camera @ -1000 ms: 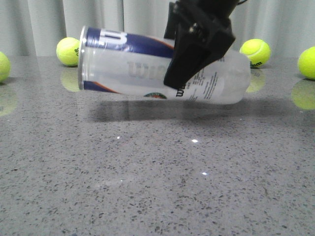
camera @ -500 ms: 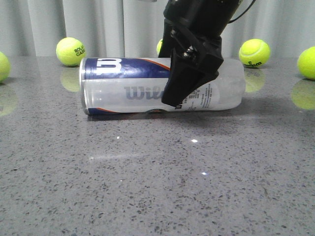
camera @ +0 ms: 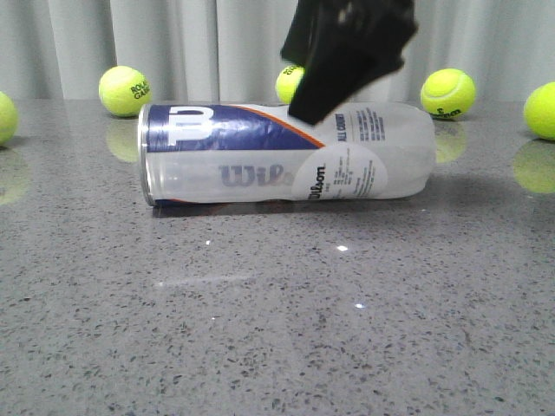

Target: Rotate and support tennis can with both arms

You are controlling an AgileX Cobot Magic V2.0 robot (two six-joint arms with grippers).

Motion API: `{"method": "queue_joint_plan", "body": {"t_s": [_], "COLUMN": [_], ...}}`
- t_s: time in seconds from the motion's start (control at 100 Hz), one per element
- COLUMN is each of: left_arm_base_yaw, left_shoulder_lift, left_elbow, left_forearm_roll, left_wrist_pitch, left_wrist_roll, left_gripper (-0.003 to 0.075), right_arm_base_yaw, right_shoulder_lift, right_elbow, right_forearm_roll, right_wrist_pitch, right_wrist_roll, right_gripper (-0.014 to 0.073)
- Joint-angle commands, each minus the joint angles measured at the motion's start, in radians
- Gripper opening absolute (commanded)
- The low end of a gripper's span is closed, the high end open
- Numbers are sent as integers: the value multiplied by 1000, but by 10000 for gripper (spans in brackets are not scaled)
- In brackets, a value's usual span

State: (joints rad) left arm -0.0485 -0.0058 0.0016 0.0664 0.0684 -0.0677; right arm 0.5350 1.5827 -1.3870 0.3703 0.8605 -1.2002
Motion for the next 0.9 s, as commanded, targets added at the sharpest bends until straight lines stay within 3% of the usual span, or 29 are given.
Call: {"method": "queue_joint_plan", "body": {"t_s": [0.0, 0.06, 0.19, 0.24, 0.37, 0.49, 0.62, 0.89], "left_arm_base_yaw": [4, 4, 4, 4, 4, 4, 4, 4], "left_shoulder_lift": [-34, -34, -34, -34, -34, -34, -34, -34], "left_elbow": [44, 44, 44, 44, 44, 44, 44, 44], "left_forearm_roll": [-1, -1, -1, -1, -1, -1, -1, -1], "left_wrist_pitch": [-83, -83, -83, -83, -83, -83, -83, -83], "left_wrist_roll": [-6, -6, -6, -6, -6, -6, -6, -6], "left_gripper": [-19, -18, -18, -19, -19, -18, -18, -19], "right_arm_base_yaw": [-3, -3, -3, -3, -3, -8, -8, -8], "right_shoulder_lift": [-100, -130, -184, -196, -227, -280, -379, -673], "right_elbow": [-33, -33, -33, -32, -32, -4, 91, 371], "right_forearm_roll": [30, 29, 28, 30, 27, -20, -134, -336], "right_wrist_pitch": [-6, 21, 106, 136, 204, 204, 99, -103], "right_wrist_roll": [138, 277, 486, 529, 678, 912, 1115, 1293], "right_gripper": [573, 465, 45, -74, -60, -60, -60, -60]}}
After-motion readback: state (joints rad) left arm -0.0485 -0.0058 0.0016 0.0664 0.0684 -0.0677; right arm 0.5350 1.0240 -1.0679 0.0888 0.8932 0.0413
